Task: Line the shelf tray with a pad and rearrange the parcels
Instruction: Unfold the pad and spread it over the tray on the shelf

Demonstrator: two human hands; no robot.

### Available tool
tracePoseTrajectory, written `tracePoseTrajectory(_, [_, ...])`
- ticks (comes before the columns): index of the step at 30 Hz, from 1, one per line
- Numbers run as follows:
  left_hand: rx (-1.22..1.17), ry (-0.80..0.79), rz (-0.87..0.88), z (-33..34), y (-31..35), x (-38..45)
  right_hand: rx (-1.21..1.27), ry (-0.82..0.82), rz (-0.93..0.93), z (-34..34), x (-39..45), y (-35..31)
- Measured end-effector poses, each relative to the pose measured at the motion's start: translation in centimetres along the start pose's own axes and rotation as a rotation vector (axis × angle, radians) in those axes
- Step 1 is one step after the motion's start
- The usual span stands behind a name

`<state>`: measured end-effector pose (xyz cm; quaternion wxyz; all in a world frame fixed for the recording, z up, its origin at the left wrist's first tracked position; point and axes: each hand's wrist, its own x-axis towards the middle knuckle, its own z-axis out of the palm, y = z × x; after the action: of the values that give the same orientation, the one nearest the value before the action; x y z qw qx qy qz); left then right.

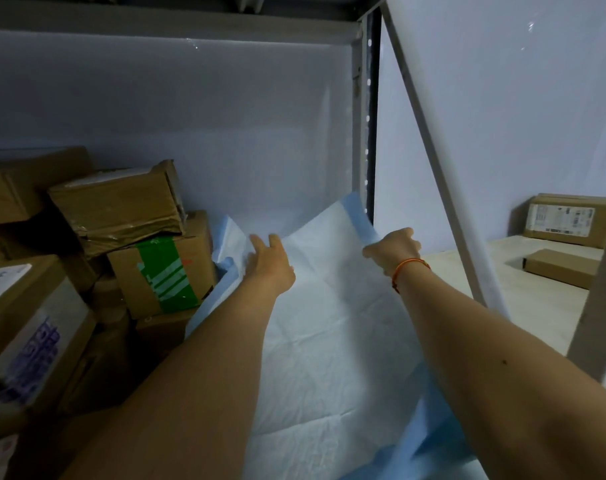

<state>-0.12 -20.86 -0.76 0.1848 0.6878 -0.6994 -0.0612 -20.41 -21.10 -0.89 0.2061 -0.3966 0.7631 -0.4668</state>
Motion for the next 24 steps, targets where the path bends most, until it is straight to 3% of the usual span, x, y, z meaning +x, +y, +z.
tracePoseTrajectory(3, [0.304, -0.129, 0.094, 0.9, -0.9, -0.3, -0.237, 0.01, -0.145, 0.4, -1.2, -0.5])
tracePoseTrajectory(6, [0.4, -0.147, 0.136, 1.3, -1.0, -1.1, -0.601, 0.008, -0.451, 0.5, -2.5, -1.1])
tracePoseTrajectory(10, [0.492, -0.178, 0.171, 1.8, -0.7, -1.8, -0.985, -0.372, -0.757, 1.5, -4.6, -2.6])
tracePoseTrajectory(15, [0.452, -0.4, 0.09, 2.6, -1.0, -1.8, -1.195, -0.717, -0.594, 2.8, -4.5, -1.1])
tracePoseTrajectory(17, [0.423, -0.475, 0.097, 2.6, -1.1, -2.1, -1.313, -0.711, -0.581, 2.8, -4.0, -0.7])
tracePoseTrajectory(24, [0.357, -0.542, 0.109, 2.9, -0.9, -2.1, -1.37, -0.577, -0.574, 2.5, -3.8, -1.3])
